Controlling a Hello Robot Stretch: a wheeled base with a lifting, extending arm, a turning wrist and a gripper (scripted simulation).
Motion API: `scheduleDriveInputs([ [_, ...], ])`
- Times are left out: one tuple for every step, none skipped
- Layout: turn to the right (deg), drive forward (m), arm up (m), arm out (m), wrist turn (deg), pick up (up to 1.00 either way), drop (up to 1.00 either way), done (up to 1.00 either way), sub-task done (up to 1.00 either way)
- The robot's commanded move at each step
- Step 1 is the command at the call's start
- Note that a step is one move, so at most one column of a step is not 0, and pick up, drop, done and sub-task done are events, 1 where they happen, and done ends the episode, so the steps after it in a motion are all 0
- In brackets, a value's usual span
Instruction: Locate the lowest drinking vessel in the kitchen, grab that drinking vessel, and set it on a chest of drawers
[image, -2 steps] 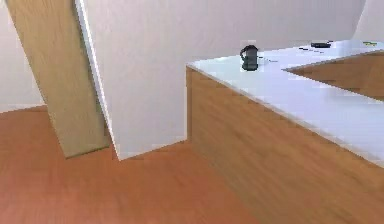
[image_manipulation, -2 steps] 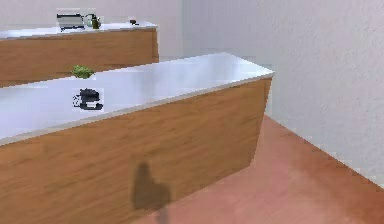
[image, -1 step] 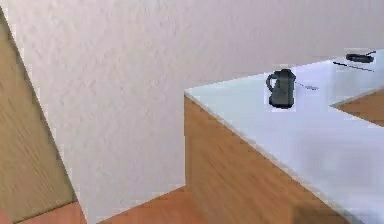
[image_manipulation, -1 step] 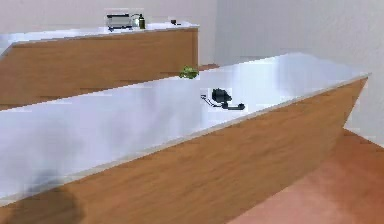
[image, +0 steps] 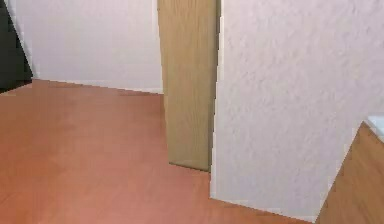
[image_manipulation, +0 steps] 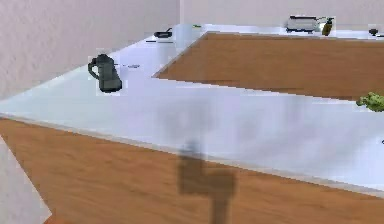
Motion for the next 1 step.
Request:
scheduleDriveInputs([
  [-45.0, 0.00, 0.00, 0.00, 0.0, 0.00, 0.00, 0.00, 0.00],
])
